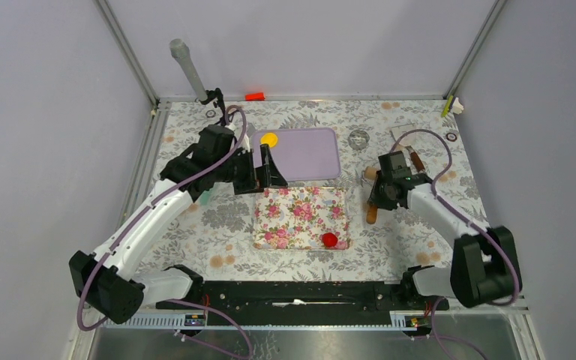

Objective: Roll out the dumpling wrappers from the dough
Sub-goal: Pick up the rolling pin from the center of the board.

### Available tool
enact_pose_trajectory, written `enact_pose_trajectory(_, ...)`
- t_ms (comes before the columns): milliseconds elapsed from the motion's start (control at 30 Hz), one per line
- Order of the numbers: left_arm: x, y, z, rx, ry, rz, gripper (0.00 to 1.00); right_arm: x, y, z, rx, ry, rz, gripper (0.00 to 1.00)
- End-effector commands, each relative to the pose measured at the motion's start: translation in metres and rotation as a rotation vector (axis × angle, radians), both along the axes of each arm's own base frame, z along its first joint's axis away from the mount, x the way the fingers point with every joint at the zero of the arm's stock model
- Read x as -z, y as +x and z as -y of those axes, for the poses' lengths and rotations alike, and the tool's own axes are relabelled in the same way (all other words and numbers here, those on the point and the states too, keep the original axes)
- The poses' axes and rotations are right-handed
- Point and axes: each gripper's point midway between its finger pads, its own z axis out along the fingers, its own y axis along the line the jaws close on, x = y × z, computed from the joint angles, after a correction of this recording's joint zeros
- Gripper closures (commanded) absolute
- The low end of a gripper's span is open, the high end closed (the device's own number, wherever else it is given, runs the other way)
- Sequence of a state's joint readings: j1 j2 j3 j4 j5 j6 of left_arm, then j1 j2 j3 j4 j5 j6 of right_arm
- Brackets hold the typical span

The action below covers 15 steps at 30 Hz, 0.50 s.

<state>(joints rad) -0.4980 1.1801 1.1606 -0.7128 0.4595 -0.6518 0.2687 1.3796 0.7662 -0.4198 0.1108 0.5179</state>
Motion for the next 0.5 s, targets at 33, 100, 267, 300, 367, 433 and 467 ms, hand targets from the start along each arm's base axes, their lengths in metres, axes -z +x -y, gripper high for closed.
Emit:
enact_pose_trajectory(33,-0.023,0.034,0.002,-0.002,0.039,0.120,0.01,-0.085,0.011,-0.050,-0.188,0.249,0.168,1.00)
enact_pose_trajectory(100,-0.030,0.047,0.003,-0.007,0.044,0.120,0.01,-0.103,0.009,-0.060,-0.222,0.304,0.199,1.00)
enact_pose_trajectory(267,-0.047,0.059,0.011,0.009,0.020,0.149,0.01,-0.142,-0.004,-0.086,-0.372,0.419,0.264,1.00)
enact_pose_trajectory(300,-0.053,0.060,0.012,0.010,0.010,0.164,0.01,-0.148,-0.007,-0.092,-0.413,0.428,0.272,1.00)
enact_pose_trajectory(367,-0.062,0.065,0.011,-0.008,-0.008,0.167,0.01,-0.158,-0.016,-0.105,-0.503,0.443,0.287,1.00)
enact_pose_trajectory(433,-0.068,0.066,0.016,0.001,-0.038,0.139,0.01,-0.166,-0.024,-0.123,-0.606,0.458,0.295,1.00)
enact_pose_trajectory(467,-0.071,0.067,0.018,0.015,-0.044,0.127,0.01,-0.169,-0.026,-0.132,-0.647,0.452,0.303,1.00)
